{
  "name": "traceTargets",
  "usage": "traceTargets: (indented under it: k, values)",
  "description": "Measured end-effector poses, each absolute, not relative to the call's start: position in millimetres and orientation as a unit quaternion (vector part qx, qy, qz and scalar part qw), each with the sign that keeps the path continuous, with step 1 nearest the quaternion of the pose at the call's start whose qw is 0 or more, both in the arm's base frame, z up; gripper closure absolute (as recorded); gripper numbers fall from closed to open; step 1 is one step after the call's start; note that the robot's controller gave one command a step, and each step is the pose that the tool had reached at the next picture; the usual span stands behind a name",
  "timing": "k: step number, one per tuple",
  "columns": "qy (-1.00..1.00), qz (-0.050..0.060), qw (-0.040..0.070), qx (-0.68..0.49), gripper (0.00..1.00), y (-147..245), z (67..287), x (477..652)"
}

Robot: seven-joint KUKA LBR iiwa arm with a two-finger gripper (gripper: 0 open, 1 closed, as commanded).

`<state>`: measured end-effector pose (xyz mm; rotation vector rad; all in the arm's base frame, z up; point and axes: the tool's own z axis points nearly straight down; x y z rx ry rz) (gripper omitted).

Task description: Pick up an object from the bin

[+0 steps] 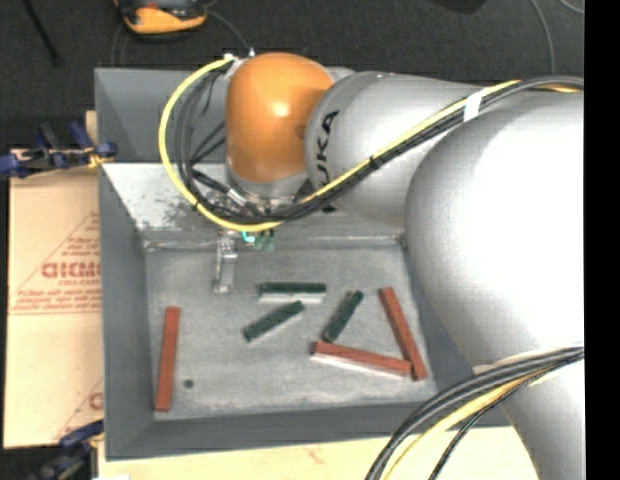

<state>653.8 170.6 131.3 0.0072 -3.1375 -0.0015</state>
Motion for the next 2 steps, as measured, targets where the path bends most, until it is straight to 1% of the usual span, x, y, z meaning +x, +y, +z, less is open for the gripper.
traceTargets:
  k: [1, 2]
  values:
    - [-1.0, -0.001, -0.002, 0.001, 0.0, 170.2, 136.8, 655.8]
    - [-1.0, -0.002, -0.002, 0.006, 0.0, 167.7, 136.0, 655.0]
